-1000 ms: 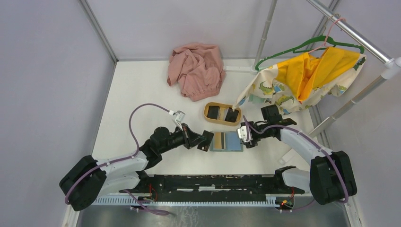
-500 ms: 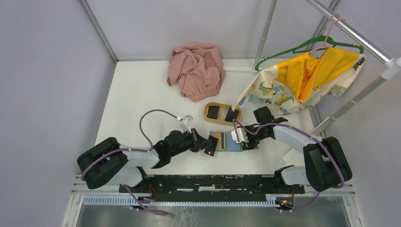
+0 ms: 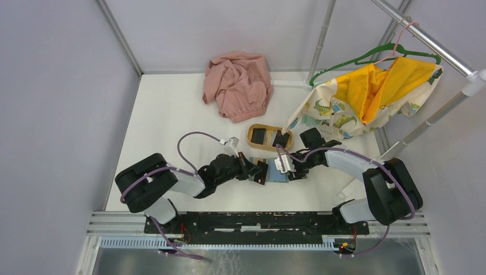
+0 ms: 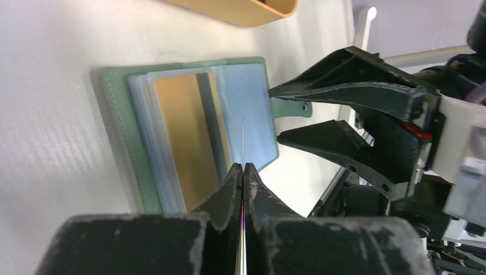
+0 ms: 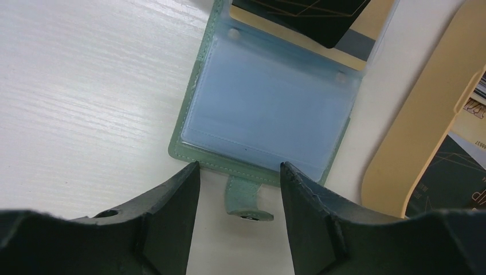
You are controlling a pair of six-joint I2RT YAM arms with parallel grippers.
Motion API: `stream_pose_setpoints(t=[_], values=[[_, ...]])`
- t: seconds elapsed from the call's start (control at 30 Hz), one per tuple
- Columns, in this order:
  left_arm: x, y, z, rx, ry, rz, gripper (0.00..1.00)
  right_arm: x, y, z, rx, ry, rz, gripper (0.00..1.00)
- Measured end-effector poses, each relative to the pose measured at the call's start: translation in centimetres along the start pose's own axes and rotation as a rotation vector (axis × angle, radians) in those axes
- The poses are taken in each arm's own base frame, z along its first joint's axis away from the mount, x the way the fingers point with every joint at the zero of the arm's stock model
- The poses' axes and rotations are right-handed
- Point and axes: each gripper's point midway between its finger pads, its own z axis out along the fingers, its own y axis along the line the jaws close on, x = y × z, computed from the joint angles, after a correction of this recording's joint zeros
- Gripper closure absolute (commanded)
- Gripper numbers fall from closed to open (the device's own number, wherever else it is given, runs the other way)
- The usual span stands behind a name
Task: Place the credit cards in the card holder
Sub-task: Pick up the credit card from the storage box, then insert the credit card into the card holder.
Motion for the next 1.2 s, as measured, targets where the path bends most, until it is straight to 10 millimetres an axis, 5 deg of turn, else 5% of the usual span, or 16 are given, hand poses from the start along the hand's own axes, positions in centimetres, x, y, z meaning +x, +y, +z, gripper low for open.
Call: stream_pose_setpoints(t=[0.5,1.2], values=[[-1.3,0.9,1.3,-0.042,0.009,-0.025,0.98,-1.4,-0.1,1.2,-0.02,-0.024,-0.046,0.42],[0.5,2.3,2.5,-0.068,0.141,-0.052,0.98,-1.5,-0.1,1.3,-0.021,-0.024,-0.038,0.42]])
